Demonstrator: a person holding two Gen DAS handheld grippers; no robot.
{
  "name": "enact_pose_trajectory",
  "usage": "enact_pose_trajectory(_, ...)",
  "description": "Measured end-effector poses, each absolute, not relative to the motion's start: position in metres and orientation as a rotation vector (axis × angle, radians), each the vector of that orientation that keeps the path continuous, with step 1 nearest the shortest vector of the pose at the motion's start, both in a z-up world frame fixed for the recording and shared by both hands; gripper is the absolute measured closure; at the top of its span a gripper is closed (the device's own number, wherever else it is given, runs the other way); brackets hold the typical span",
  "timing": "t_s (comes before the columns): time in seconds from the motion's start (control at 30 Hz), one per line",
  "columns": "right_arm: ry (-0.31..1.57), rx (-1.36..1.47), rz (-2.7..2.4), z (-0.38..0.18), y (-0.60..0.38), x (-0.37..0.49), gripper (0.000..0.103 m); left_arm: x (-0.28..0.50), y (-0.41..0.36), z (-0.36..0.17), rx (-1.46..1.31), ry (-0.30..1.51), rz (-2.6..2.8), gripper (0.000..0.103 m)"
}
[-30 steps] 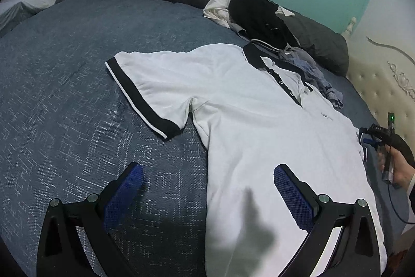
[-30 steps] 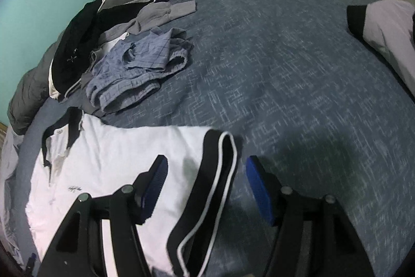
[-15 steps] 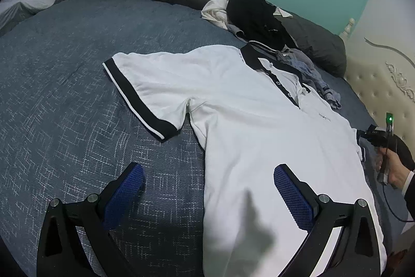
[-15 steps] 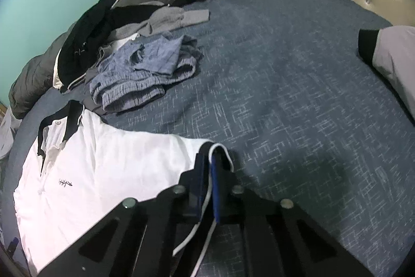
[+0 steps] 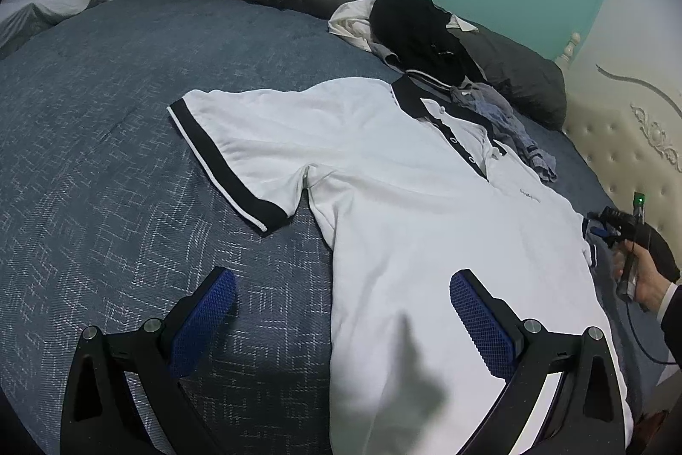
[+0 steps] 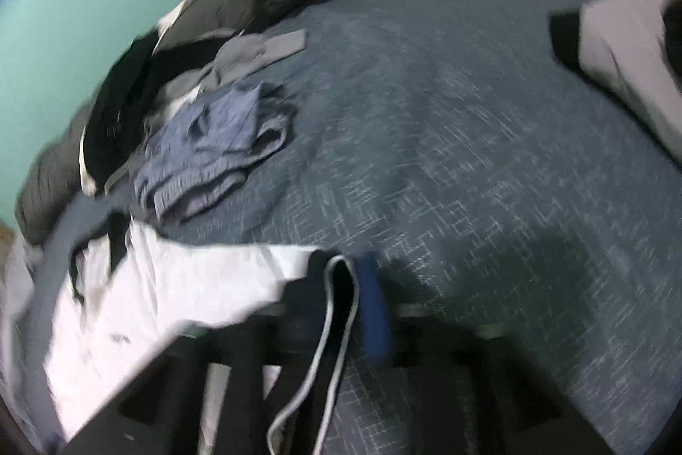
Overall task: Fold clothes
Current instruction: 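Grasp the black-trimmed sleeve cuff with the right gripper, then fold the held sleeve over the polo body with the right gripper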
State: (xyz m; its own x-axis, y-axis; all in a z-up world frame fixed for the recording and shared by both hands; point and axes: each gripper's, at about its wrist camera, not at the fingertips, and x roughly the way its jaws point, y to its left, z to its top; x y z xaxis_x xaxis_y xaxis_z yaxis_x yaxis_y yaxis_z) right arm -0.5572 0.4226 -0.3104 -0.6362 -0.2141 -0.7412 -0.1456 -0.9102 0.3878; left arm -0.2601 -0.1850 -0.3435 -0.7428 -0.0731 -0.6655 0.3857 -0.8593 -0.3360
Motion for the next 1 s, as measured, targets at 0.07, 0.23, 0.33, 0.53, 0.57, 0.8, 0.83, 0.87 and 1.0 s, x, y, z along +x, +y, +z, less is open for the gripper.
enact_pose_trajectory(0.07,-0.662,1.304,-2.727,-0.31,0.422,-0.559,0.049,-0.261,-0.184,-0.343,0.98,0.674,-2.634,0.0)
enact_pose_trajectory(0.23,-0.515,1.4,-2.696,-0.32,0.408,-0.571,0.049,-0.262,-0.183,-0.344,0.987,0.667,-2.637,0.0)
enact_pose_trajectory(0.33,-0.459,1.39,-2.709,-0.324,0.405,-0.569,0.069,-0.262,-0.182,-0.344,0.989,0.665,-2.639,0.0)
enact_pose_trajectory(0.53,-0.35,1.313,-2.733,-0.316,0.399,-0.561,0.097,-0.263,-0.183,-0.345,0.999,0.671,-2.639,0.0)
enact_pose_trajectory(0.57,-0.32,1.291,-2.743,-0.311,0.396,-0.559,0.097,-0.263,-0.183,-0.346,1.0,0.672,-2.638,0.0)
enact_pose_trajectory(0.8,-0.078,1.157,-2.782,-0.269,0.358,-0.543,0.098,-0.261,-0.182,-0.342,0.989,0.666,-2.647,0.0)
enact_pose_trajectory(0.83,-0.061,1.151,-2.78,-0.263,0.352,-0.541,0.098,-0.261,-0.182,-0.342,0.988,0.664,-2.648,0.0)
enact_pose_trajectory(0.87,-0.047,1.147,-2.779,-0.258,0.345,-0.538,0.098,-0.261,-0.181,-0.342,0.987,0.662,-2.649,0.0)
enact_pose_trajectory(1.0,0.054,1.142,-2.753,-0.241,0.308,-0.526,0.098,-0.261,-0.179,-0.341,0.994,0.655,-2.654,0.0)
